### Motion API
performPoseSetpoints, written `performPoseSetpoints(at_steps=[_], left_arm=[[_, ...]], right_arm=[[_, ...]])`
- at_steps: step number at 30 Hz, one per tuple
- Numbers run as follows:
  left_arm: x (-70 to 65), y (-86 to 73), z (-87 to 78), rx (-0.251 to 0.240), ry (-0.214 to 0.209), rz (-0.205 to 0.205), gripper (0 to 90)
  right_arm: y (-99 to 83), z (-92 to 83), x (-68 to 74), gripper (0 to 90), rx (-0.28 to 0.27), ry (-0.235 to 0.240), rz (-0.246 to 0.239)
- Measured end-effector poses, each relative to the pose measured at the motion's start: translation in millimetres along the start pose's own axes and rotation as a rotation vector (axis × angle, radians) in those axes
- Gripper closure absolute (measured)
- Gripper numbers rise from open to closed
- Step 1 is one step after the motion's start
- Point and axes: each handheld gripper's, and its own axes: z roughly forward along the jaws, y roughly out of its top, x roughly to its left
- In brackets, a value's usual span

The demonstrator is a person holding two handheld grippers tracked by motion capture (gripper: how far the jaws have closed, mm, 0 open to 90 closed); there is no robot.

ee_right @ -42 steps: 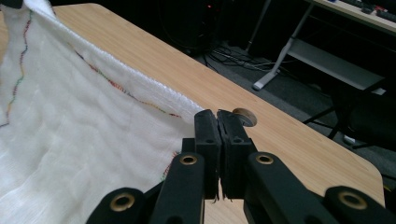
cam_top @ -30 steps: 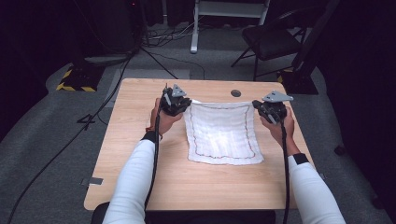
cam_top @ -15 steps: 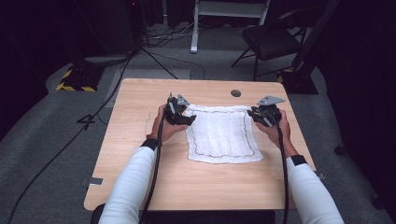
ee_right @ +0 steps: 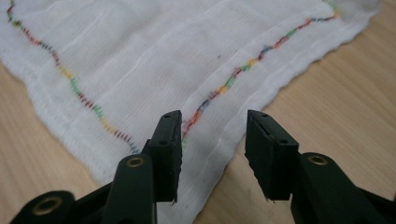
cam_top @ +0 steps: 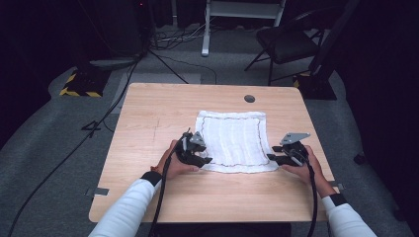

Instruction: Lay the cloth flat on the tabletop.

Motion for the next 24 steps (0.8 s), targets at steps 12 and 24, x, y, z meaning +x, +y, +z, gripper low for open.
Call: performPoseSetpoints(at_steps=[12,24], left_arm=[[1.4,-16.2,-5.1,0.015,-0.039,0.002,82.4],[-22.8,-35.0,-19.7,0.02,-0.056,0.029,81.8]], right_arm=[[-21.7,-2.4,10.5,67.0,0.017,0.059,0.012],[-35.5,-18.2,38.0,68.4,0.028,0.077,0.0]])
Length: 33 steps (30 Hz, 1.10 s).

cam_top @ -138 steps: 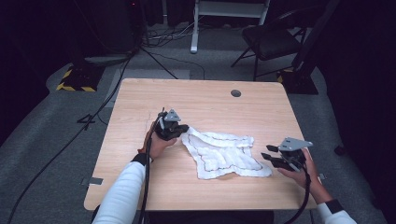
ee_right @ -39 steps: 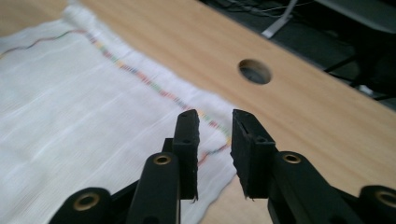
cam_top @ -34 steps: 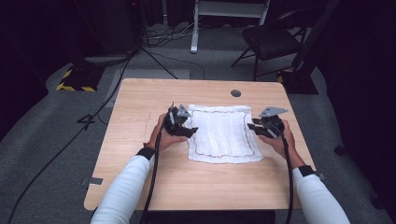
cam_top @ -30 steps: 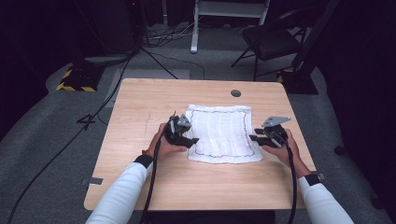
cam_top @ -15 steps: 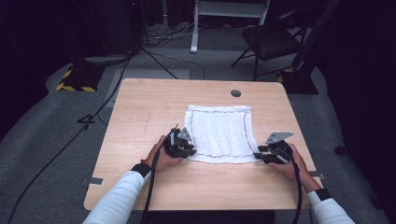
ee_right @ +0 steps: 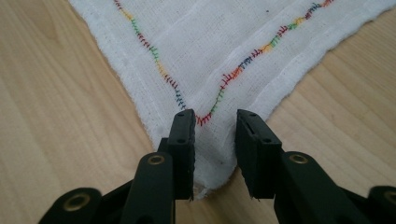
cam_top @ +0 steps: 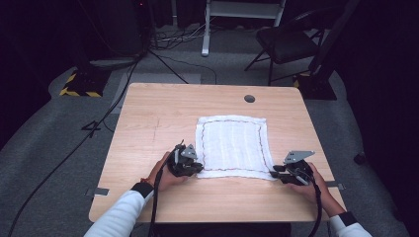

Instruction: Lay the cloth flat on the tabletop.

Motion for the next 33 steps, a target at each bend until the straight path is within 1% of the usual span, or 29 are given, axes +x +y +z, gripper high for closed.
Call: performPoseSetpoints(at_steps=[1,2,4,5,7,9,11,13,14,16,17,20,21,23,24,25,27,28,30,31,32,33], left_arm=[[-2.6,-1.3,-0.9,0.001,-0.002,-0.001,81.3],[-4.4,-2.4,-2.0,0.005,-0.003,0.008,81.0],[-8.7,-4.5,-3.3,0.004,-0.009,0.007,80.4],[-11.2,-5.7,-4.3,0.004,-0.008,0.013,80.2],[-14.8,-6.8,-6.2,0.006,0.0,0.03,78.6],[-16.3,-7.0,-9.5,-0.003,0.006,0.032,74.0],[-12.0,-6.0,-14.2,-0.031,0.02,0.013,66.6],[-3.4,-4.6,-18.6,-0.07,0.05,-0.032,56.5],[1.3,-4.0,-20.3,-0.084,0.065,-0.055,49.5],[11.0,-2.4,-23.5,-0.108,0.098,-0.08,38.2],[15.3,-1.5,-24.8,-0.123,0.111,-0.094,34.2],[30.1,4.2,-26.8,-0.148,0.149,-0.128,27.8],[34.4,6.8,-26.9,-0.152,0.175,-0.131,26.3],[44.8,13.2,-25.5,-0.157,0.205,-0.143,25.6],[49.8,16.7,-24.2,-0.156,0.221,-0.142,25.2],[55.3,20.1,-22.6,-0.164,0.225,-0.154,24.8],[66.4,28.2,-16.6,-0.169,0.222,-0.173,24.9],[71.3,32.3,-12.9,-0.166,0.237,-0.166,24.6],[81.8,39.7,-2.9,-0.155,0.242,-0.18,24.5],[87.1,43.2,2.4,-0.151,0.243,-0.187,24.3],[91.8,46.5,7.1,-0.145,0.254,-0.193,23.9],[96.0,49.4,11.6,-0.148,0.269,-0.21,23.9]], right_arm=[[-1.3,-1.2,2.2,68.3,0.001,0.003,-0.001],[-2.4,-2.4,4.5,68.4,0.002,0.004,-0.001],[-4.4,-4.2,8.8,68.1,0.003,0.008,-0.007],[-5.2,-5.0,10.8,67.2,0.003,0.008,-0.013],[-6.4,-6.6,15.8,63.6,-0.006,-0.006,-0.031],[-5.6,-8.4,20.5,61.9,-0.023,-0.008,-0.046],[-1.1,-11.2,24.4,60.0,-0.059,-0.003,-0.054],[6.7,-12.3,28.2,57.3,-0.095,0.004,-0.058],[11.1,-11.3,30.8,56.0,-0.102,0.008,-0.064],[19.7,-6.1,36.0,53.4,-0.105,0.018,-0.08],[23.9,-2.2,39.1,51.7,-0.102,0.022,-0.088],[38.6,11.4,49.9,47.4,-0.102,0.04,-0.119],[44.4,16.1,54.3,46.0,-0.102,0.048,-0.134],[56.5,26.1,63.9,44.0,-0.105,0.069,-0.157],[62.6,31.2,68.7,43.8,-0.111,0.08,-0.168],[68.8,36.5,73.8,43.6,-0.117,0.09,-0.177],[81.2,46.9,84.9,44.1,-0.112,0.117,-0.213],[87.1,52.0,90.5,44.8,-0.114,0.126,-0.232],[98.4,62.6,101.9,45.6,-0.123,0.146,-0.262],[104.1,68.1,107.4,45.7,-0.117,0.154,-0.278],[109.2,73.3,112.9,46.3,-0.122,0.158,-0.293],[113.8,77.7,117.7,47.0,-0.129,0.174,-0.304]])
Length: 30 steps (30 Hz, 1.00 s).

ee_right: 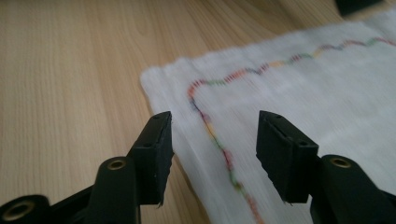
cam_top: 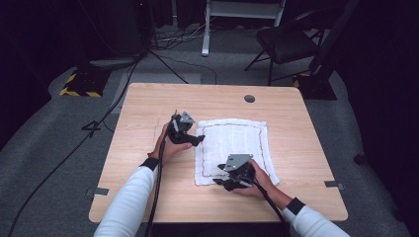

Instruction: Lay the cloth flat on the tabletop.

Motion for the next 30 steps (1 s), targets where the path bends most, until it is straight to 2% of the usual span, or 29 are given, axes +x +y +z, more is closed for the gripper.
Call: performPoseSetpoints(at_steps=[2,5,9,12,15,17,20,21,23,26,30], left_arm=[[5.5,5.3,10.1,-0.006,-0.007,-0.036,23.5],[12.2,8.9,24.9,0.008,0.031,-0.049,23.3],[19.3,7.4,41.0,0.038,0.055,-0.086,22.6],[24.1,6.3,46.2,0.053,0.066,-0.087,20.8],[27.6,6.7,46.4,0.047,0.071,-0.095,22.6],[29.7,6.7,46.1,0.038,0.069,-0.09,28.2],[31.0,7.4,44.1,0.029,0.024,-0.079,51.8],[31.0,7.5,43.8,0.03,0.019,-0.075,63.8],[31.3,7.0,43.0,0.032,-0.003,-0.065,73.9],[29.7,6.9,42.1,0.036,-0.015,-0.053,82.4],[31.7,7.0,37.5,0.04,-0.008,-0.047,85.5]], right_arm=[[9.3,12.8,5.0,47.0,0.001,0.019,-0.018],[15.7,26.5,9.1,47.0,0.001,0.042,-0.029],[19.4,42.1,11.1,46.2,0.015,0.06,-0.018],[19.4,48.7,11.4,46.0,0.014,0.064,-0.001],[21.1,49.0,11.9,53.5,0.018,0.047,0.002],[21.3,47.9,11.5,62.5,0.023,0.028,0.005],[21.3,47.6,10.0,73.7,0.027,-0.003,0.013],[21.5,48.0,10.1,76.8,0.026,-0.015,0.013],[22.4,48.5,10.6,81.3,0.032,-0.033,0.013],[23.5,49.2,11.3,83.8,0.033,-0.045,0.012],[24.7,49.8,13.0,84.7,0.033,-0.056,0.007]])
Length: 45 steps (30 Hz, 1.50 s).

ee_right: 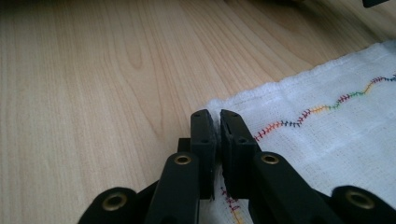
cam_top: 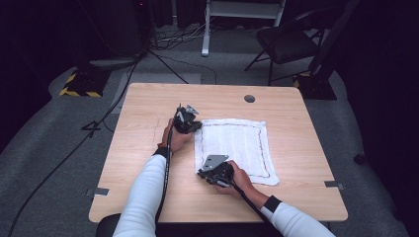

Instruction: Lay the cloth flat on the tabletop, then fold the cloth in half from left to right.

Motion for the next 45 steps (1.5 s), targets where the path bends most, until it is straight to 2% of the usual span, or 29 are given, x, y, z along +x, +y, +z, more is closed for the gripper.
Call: performPoseSetpoints(at_steps=[6,9,18,24,29,33,37,39,45], left_arm=[[6.1,-2.9,-16.1,-0.02,0.012,0.0,86.1],[7.3,-4.5,-23.6,-0.034,0.013,-0.012,86.2],[8.9,-10.7,-41.1,-0.053,0.034,-0.001,86.4],[10.9,-10.0,-52.0,-0.087,0.044,-0.009,86.3],[10.3,-7.3,-59.8,-0.092,0.06,0.008,86.4],[9.9,-5.4,-68.1,-0.108,0.065,0.007,86.4],[10.4,-4.1,-71.6,-0.117,0.069,0.014,86.4],[9.7,-3.0,-70.5,-0.121,0.067,0.004,86.4],[1.8,9.0,-64.2,-0.126,0.075,0.023,86.3]], right_arm=[[3.8,0.7,3.5,85.0,-0.012,-0.002,-0.011],[7.8,-0.7,5.2,85.2,-0.025,-0.004,-0.025],[13.8,-1.2,10.4,85.3,-0.038,-0.003,-0.047],[22.5,-4.9,14.5,85.4,-0.064,0.001,-0.067],[26.5,-8.3,15.3,85.5,-0.074,-0.003,-0.072],[29.9,-11.2,16.9,85.5,-0.089,-0.009,-0.074],[32.8,-16.0,17.8,85.5,-0.104,-0.016,-0.077],[32.6,-20.9,16.8,85.5,-0.114,-0.022,-0.073],[23.5,-43.0,8.9,85.5,-0.152,-0.057,-0.031]])
